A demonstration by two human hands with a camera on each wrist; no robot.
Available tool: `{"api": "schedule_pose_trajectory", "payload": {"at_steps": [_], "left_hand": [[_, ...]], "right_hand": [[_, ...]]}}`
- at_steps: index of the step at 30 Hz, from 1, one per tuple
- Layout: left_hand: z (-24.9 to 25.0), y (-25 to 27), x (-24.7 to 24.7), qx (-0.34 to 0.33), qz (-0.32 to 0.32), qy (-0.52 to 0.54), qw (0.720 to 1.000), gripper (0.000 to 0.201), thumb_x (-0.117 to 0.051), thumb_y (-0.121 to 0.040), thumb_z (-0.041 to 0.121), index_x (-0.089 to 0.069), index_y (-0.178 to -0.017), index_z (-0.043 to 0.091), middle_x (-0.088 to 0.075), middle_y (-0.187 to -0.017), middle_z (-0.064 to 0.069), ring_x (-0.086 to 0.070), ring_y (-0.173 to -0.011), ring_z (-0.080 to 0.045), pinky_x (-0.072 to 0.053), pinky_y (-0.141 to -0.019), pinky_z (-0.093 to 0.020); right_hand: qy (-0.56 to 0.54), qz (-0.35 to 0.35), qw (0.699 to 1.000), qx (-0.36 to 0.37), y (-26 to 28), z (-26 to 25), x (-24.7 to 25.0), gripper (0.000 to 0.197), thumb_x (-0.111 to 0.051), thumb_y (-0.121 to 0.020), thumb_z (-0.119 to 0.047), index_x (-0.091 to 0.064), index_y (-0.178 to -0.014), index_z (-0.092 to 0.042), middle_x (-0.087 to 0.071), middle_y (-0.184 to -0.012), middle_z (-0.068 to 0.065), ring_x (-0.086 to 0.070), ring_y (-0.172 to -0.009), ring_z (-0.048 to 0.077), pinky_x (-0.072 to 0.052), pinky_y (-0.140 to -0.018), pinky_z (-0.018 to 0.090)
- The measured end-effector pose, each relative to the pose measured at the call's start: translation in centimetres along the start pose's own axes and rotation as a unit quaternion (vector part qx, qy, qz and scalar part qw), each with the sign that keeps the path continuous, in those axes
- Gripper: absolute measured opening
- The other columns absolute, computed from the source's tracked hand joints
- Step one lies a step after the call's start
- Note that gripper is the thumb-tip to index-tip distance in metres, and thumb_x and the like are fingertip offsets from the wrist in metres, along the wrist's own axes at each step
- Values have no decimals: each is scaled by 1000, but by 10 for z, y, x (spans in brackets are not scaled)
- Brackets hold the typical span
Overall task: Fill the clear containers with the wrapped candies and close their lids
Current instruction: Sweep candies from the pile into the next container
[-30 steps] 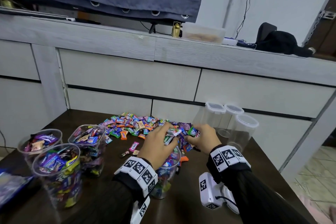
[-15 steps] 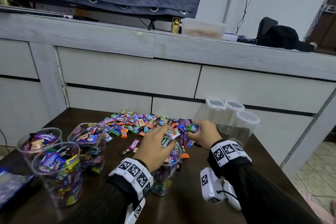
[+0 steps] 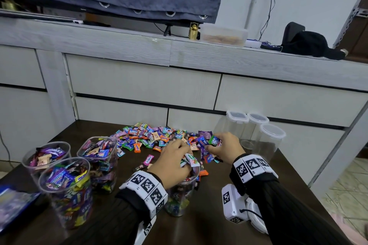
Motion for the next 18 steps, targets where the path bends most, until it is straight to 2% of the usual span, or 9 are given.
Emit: {"api": "schedule_pose_trajectory", "payload": {"at_steps": [4,7,10,14,16,18], "left_hand": [[-7,0,-3,20,-5,-22,1000,11,-57,-85,21,-51,-91,30,-48,-113,11,-36,-114,-11,-21,-89,-27],[-14,-2,-6,44,-27,-44,998,15,-58,-84,30,-57,-99,28,-46,-124,12,-32,-124,-10,-18,-94,-27],[-21,-1,-8,70,-62,-50,994,23,-62,-82,35,-59,-103,27,-42,-132,11,-28,-129,-10,-21,-106,-34],[-21,4,-13,82,-98,33,991,17,-64,-81,24,-55,-93,30,-45,-121,10,-41,-123,-11,-32,-103,-26],[-20,6,-13,85,-101,50,990,21,-63,-79,25,-54,-96,34,-47,-114,14,-47,-115,-8,-38,-100,-27],[-19,8,-12,91,-98,81,988,27,-60,-76,33,-51,-101,39,-51,-112,19,-51,-110,-5,-44,-98,-30]], "right_hand": [[8,-4,1000,-5,0,4,-3,16,-69,-85,-30,-59,-82,-18,-58,-68,-5,-52,-61,6,-33,-50,16],[8,-8,1000,-8,0,6,-4,16,-69,-85,-30,-58,-81,-20,-58,-67,-7,-53,-62,7,-34,-51,16],[13,-3,1000,-2,0,5,-2,16,-69,-85,-31,-57,-79,-22,-54,-62,-12,-48,-57,-1,-29,-47,12],[12,2,1000,-7,-2,8,-1,15,-70,-84,-31,-59,-82,-22,-54,-62,-13,-49,-58,-2,-30,-47,12],[3,3,1000,-10,-3,8,-2,15,-70,-84,-32,-64,-89,-19,-60,-68,-10,-55,-64,5,-33,-51,13],[-4,11,1000,-11,-2,8,-1,26,-71,-83,-31,-67,-103,-14,-69,-85,0,-56,-74,10,-38,-61,17]]}}
Point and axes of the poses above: each hand's wrist, its own y-axis away from the middle knuckle, its own x-axis out of the back of the hand, z = x × y, the point moved 9 cm from there along -y, towards the middle knuckle
